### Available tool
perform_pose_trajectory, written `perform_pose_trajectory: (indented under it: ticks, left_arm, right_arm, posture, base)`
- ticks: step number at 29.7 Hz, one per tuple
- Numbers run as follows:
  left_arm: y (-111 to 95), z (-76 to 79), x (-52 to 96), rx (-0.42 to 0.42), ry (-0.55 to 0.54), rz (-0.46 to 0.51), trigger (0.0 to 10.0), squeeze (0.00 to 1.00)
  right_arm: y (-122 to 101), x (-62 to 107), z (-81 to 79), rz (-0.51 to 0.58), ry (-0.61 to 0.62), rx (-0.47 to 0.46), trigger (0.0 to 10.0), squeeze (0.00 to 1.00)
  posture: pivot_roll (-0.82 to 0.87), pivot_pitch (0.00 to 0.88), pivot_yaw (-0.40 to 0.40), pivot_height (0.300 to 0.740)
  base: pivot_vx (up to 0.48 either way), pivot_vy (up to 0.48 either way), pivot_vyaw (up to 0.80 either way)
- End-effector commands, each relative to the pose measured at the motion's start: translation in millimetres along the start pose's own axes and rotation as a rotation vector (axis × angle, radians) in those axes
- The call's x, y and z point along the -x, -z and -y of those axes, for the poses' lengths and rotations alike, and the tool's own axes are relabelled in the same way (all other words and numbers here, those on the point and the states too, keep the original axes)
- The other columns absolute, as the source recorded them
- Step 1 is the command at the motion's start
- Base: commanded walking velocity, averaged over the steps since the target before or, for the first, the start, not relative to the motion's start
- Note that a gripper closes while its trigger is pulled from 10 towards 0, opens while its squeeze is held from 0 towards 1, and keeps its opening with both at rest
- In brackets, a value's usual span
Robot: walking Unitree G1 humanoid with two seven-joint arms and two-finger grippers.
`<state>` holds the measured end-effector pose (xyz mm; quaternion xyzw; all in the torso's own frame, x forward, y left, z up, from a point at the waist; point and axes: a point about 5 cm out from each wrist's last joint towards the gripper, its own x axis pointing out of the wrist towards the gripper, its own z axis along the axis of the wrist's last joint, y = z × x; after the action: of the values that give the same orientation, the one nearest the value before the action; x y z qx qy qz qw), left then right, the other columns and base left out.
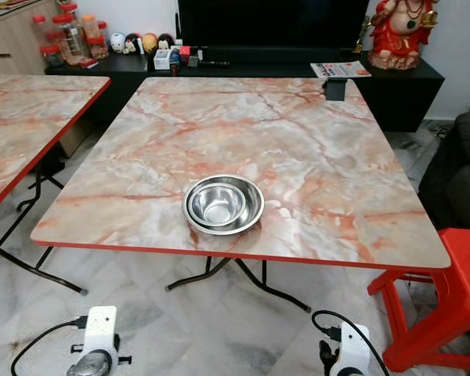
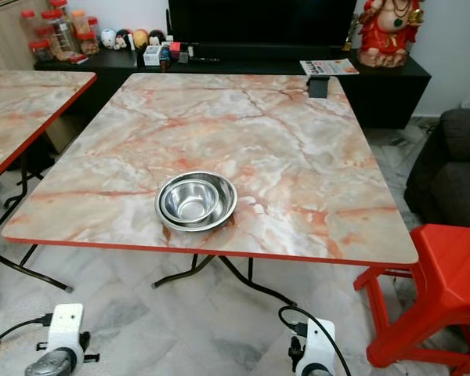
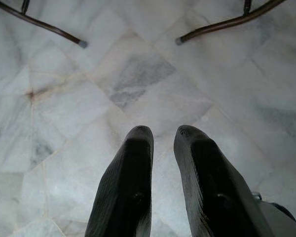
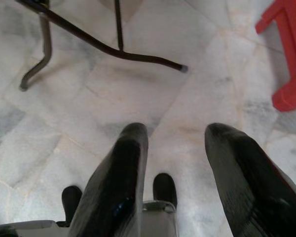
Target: Setting the table
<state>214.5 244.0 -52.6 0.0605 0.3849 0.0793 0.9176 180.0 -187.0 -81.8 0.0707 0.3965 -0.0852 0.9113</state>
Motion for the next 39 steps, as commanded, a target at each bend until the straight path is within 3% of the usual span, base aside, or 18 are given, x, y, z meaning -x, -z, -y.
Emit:
perform_pose_trajectory:
  ticks: [1, 2, 5, 10, 23, 30, 39]
  left_arm:
    - [6.4, 25.6, -0.2, -0.041, 0.112, -0.051, 10.0, 0.00]
    - [6.4, 25.6, -0.2, -0.041, 0.112, -0.051, 10.0, 0.00]
    - [12.8, 48.8, 1.8, -0.068, 0.182, -0.086, 10.0, 0.00]
    - [24.7, 61.1, 5.5, -0.065, 0.192, -0.133, 10.0, 0.00]
    - [38.2, 71.9, 10.6, -0.043, 0.207, -0.179, 10.0, 0.00]
    - [40.2, 76.4, 11.8, -0.106, 0.239, -0.185, 10.0, 0.00]
    - [36.5, 78.0, 10.9, -0.090, 0.241, -0.170, 10.0, 0.00]
  right_arm:
    - [1.6, 0.2, 0.8, -0.013, 0.007, 0.008, 10.0, 0.00]
    - [1.6, 0.2, 0.8, -0.013, 0.007, 0.008, 10.0, 0.00]
    - [-0.5, -0.2, 3.8, -0.008, 0.015, 0.010, 10.0, 0.00]
    - [-6.4, -1.3, 9.7, 0.004, 0.020, 0.025, 10.0, 0.00]
    - [-21.8, -4.0, 21.6, 0.033, 0.026, 0.071, 10.0, 0.00]
    - [-20.9, -5.0, 12.9, 0.030, 0.013, 0.062, 10.0, 0.00]
    - [-14.3, -3.5, 12.8, 0.013, 0.022, 0.052, 10.0, 0.00]
  posture:
    - [0.00, 0.000, 0.016, 0.740]
    - [0.00, 0.000, 0.016, 0.740]
    - [-0.01, 0.000, 0.008, 0.740]
    - [-0.01, 0.000, -0.022, 0.740]
    - [-0.01, 0.000, -0.075, 0.740]
    - [-0.03, 0.000, -0.042, 0.740]
    - [-0.05, 0.000, -0.013, 0.740]
  base:
    - [0.000, 0.000, 0.00]
    - [0.000, 0.000, 0.00]
    - [0.000, 0.000, 0.00]
    - [0.000, 0.000, 0.00]
    - [0.000, 0.000, 0.00]
    - [0.000, 0.000, 0.00]
    - [0.000, 0.000, 0.00]
